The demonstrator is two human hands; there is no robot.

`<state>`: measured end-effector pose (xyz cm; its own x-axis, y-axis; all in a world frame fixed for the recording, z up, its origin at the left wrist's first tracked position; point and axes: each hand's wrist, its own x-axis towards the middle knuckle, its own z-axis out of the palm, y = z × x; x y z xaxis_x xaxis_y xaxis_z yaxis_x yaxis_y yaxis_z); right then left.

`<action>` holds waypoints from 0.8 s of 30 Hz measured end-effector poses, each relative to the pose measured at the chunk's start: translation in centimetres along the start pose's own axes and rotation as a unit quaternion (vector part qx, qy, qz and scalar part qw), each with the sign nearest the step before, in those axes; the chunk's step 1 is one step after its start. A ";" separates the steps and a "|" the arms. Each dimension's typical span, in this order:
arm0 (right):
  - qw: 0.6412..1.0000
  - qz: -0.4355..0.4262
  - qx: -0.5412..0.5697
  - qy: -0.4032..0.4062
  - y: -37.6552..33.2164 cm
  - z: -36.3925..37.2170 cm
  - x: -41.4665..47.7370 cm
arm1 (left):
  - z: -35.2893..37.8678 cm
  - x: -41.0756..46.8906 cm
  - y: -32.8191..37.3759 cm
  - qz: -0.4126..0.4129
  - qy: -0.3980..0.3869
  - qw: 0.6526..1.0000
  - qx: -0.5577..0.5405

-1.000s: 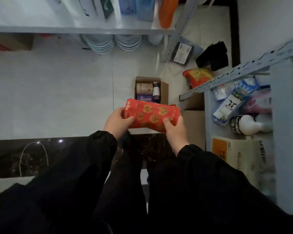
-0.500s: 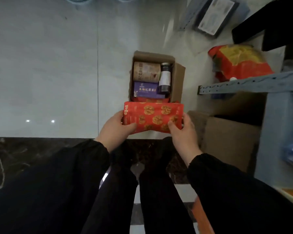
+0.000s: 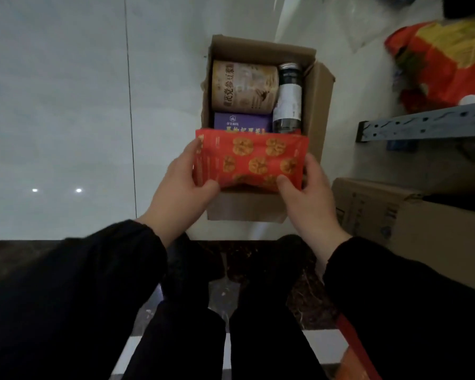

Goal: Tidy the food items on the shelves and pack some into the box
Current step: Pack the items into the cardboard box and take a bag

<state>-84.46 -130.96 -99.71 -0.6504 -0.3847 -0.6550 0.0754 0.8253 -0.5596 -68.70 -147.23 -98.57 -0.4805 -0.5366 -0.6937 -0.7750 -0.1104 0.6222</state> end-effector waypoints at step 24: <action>0.910 -0.223 -0.350 0.013 -1.7 0.1 5.4 | 3.4 6.3 1.3 0.111 -0.027 0.931 0.345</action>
<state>-87.99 -134.52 -102.36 -0.5171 -0.7438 -0.4235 -0.6942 0.6539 -0.3009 -74.12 -147.88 -103.33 -0.6654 -0.4375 -0.6048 -0.7247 0.5728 0.3830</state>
